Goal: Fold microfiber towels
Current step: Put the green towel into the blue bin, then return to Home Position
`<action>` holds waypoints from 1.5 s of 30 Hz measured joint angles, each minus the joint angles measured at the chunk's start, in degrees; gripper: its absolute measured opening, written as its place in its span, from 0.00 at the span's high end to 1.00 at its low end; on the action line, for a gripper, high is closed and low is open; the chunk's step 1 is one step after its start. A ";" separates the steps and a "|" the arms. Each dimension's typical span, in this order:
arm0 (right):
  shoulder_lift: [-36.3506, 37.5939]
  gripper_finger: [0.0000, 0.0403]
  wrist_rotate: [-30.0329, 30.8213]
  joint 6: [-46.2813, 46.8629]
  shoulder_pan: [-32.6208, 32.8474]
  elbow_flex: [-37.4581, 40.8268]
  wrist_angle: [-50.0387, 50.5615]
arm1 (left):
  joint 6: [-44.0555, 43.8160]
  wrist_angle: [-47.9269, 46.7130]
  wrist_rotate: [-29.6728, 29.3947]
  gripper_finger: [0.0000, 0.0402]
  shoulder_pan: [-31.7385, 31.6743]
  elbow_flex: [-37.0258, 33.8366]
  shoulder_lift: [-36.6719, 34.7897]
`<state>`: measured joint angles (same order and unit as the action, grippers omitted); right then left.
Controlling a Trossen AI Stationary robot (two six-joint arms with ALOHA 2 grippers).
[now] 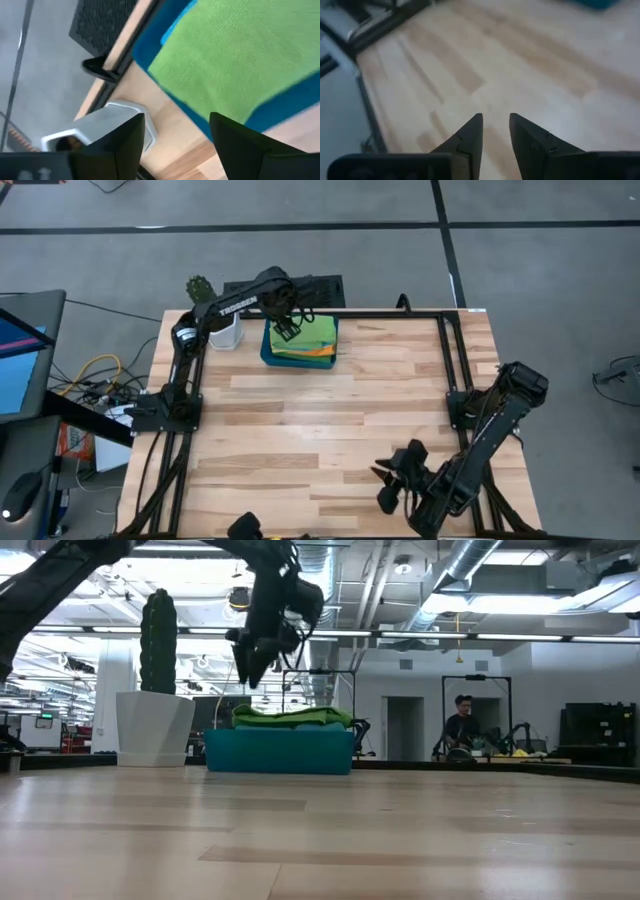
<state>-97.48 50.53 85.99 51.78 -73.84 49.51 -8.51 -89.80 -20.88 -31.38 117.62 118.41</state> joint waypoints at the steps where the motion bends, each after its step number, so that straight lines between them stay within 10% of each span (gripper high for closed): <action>1: 0.31 0.70 1.77 -0.77 -0.68 0.00 -0.07 | 0.56 -0.12 0.14 0.46 0.00 0.00 -1.30; 10: 12.16 0.70 10.79 -26.06 -18.30 0.00 -5.67 | 1.66 9.98 16.99 0.56 -2.86 -0.16 -18.33; 18: 24.31 0.70 -13.61 -65.72 -40.27 0.00 -23.00 | 5.45 36.65 38.13 0.57 -2.47 -11.15 -38.19; 27: 44.99 0.70 -20.05 -82.64 -55.41 6.14 -20.14 | 6.26 54.84 38.01 0.57 -2.54 -39.33 -61.69; 31: 56.75 0.70 -29.02 -84.12 -61.17 20.16 -26.56 | 1.20 66.34 38.44 0.57 -2.51 -55.56 -70.97; 45: 84.91 0.70 -31.22 -65.00 -65.76 64.67 -56.21 | -23.83 97.52 33.56 0.57 -2.62 -99.86 -92.24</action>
<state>-12.57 19.31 20.99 -13.98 -9.18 -6.70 -32.34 7.72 12.68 -34.00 17.76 26.17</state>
